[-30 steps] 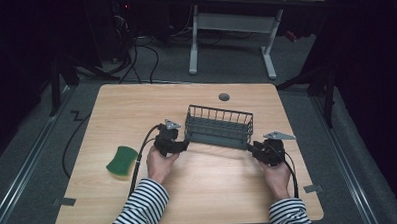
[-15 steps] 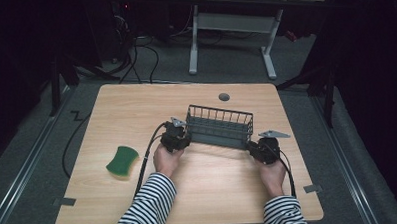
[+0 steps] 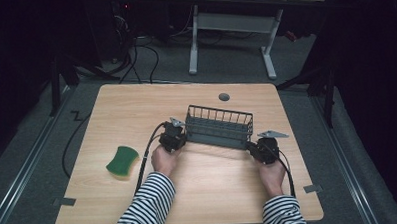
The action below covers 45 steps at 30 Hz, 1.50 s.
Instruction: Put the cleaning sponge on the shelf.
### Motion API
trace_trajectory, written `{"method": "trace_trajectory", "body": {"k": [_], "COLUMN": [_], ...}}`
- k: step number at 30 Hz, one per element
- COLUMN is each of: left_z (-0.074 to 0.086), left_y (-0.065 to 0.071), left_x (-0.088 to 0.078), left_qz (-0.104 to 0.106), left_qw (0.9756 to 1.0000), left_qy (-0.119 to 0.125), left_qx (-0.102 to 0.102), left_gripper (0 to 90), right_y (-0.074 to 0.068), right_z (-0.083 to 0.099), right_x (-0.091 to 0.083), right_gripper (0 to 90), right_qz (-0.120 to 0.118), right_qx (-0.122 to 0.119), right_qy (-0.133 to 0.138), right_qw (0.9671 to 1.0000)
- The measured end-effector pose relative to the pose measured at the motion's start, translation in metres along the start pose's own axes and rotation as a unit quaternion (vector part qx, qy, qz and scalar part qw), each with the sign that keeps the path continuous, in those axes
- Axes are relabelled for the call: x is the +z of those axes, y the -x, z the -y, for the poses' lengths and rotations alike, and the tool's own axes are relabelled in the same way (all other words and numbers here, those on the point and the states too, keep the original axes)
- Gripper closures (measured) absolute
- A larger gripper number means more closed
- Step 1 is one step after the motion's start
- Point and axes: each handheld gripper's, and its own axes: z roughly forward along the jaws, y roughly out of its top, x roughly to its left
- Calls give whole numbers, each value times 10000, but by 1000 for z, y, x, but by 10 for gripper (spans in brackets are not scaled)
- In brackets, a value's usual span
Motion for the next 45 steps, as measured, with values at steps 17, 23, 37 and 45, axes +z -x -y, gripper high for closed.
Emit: {"method": "trace_trajectory", "body": {"k": [17,23,37,45], "left_z": [15,27,47,53], "left_y": [-11,-22,-37,-39], "left_x": [-32,-46,-68,-76], "left_qz": [-48,-103,-308,-361], "left_qw": [9997,9997,9988,9982], "left_qy": [-224,-224,-280,-341], "left_qx": [83,-54,-271,-348], "left_gripper": [866,867,869,868], "right_y": [-26,-45,-75,-85], "right_z": [7,9,12,14], "right_x": [-4,-4,-2,-2], "right_gripper": [851,853,853,850], "right_qz": [-294,-431,-724,-835], "right_qx": [-407,-625,-906,-961], "right_qy": [-61,-95,-126,-157], "right_qw": [9987,9971,9932,9917]}}
